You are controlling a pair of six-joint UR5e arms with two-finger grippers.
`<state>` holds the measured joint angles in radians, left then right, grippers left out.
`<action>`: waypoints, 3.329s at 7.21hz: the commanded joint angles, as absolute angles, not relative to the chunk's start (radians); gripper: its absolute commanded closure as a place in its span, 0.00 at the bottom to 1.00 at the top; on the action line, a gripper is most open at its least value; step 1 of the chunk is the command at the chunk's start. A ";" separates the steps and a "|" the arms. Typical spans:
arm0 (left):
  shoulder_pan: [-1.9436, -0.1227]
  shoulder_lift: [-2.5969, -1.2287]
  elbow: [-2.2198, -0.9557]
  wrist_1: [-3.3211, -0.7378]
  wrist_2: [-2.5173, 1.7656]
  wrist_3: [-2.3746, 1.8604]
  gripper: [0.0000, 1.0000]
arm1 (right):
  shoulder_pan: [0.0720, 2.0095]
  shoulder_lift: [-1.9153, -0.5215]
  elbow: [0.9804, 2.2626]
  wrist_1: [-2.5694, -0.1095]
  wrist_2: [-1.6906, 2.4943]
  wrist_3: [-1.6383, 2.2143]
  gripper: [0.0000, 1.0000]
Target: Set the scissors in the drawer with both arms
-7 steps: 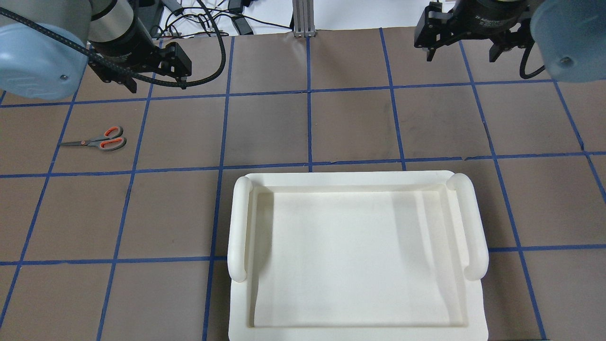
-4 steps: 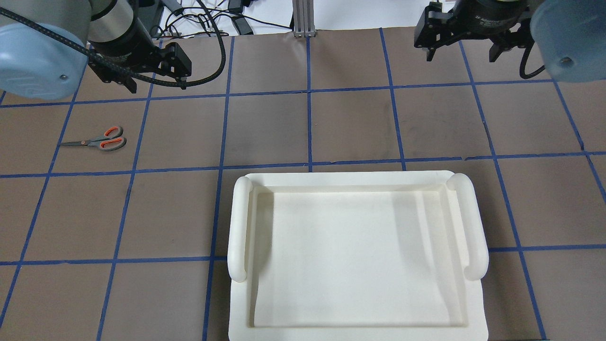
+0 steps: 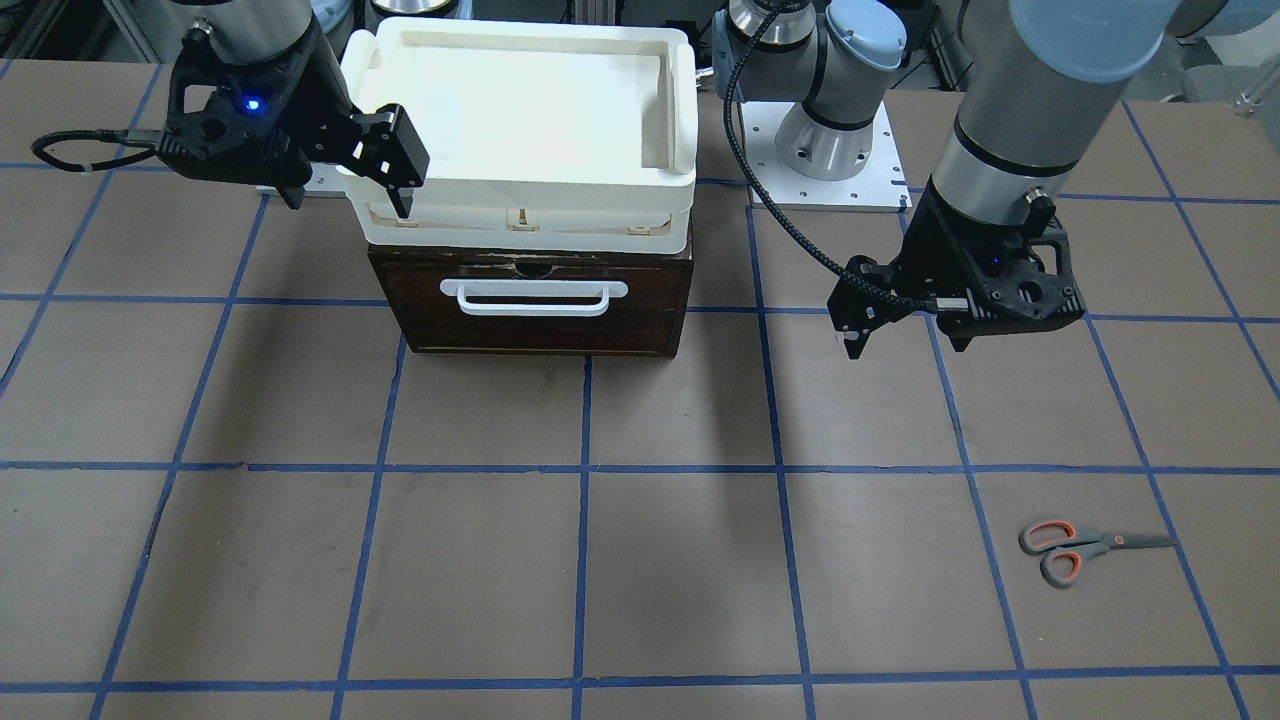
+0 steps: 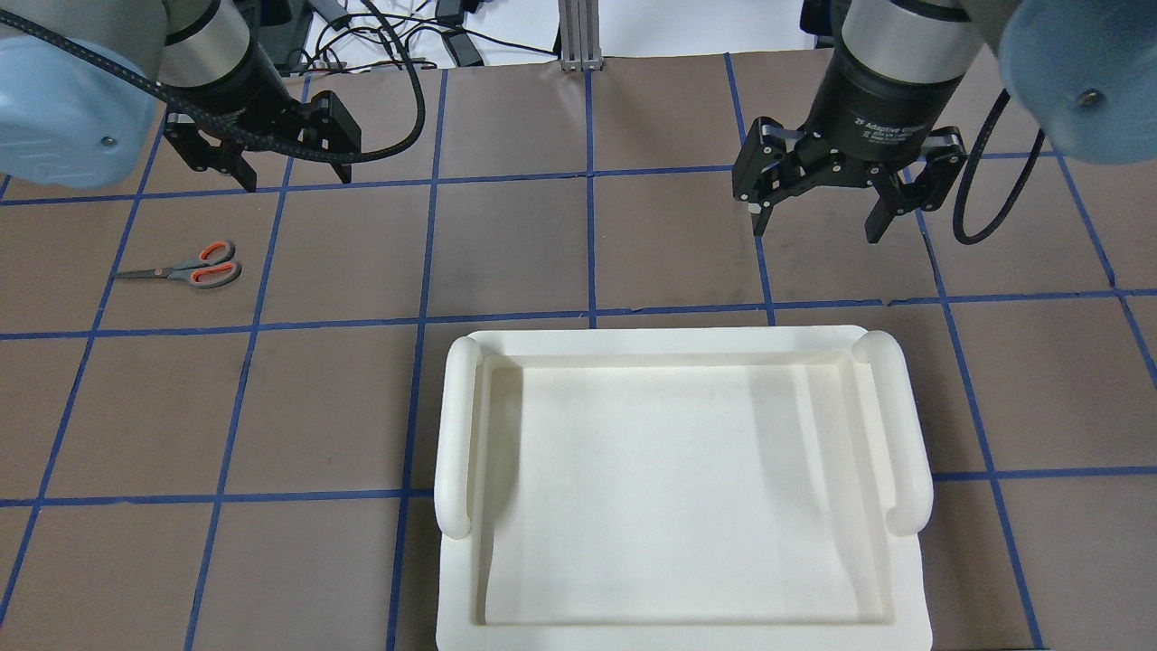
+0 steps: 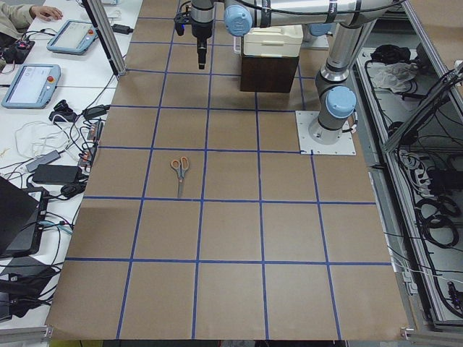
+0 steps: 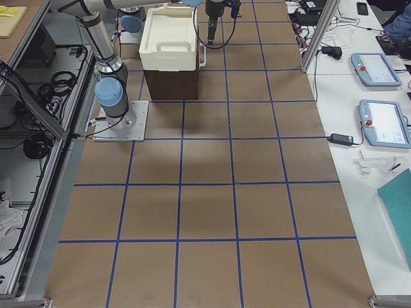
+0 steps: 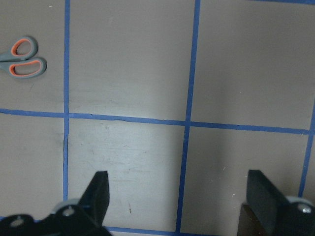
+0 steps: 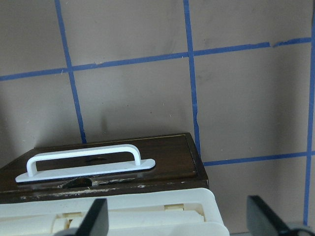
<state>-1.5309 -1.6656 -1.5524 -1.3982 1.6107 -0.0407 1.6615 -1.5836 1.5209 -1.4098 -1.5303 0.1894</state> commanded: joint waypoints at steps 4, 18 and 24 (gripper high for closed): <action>-1.523 -1.667 -1.554 -1.405 1.611 -0.035 0.00 | 1.715 -1.534 1.508 -1.402 -1.557 0.371 0.00; -1.522 -1.669 -1.552 -1.402 1.611 -0.034 0.00 | 1.813 -1.240 1.462 -1.450 -1.403 -1.335 0.00; -1.520 -1.674 -1.552 -1.393 1.620 0.086 0.00 | 1.899 -1.173 1.494 -1.493 -1.443 -1.369 0.02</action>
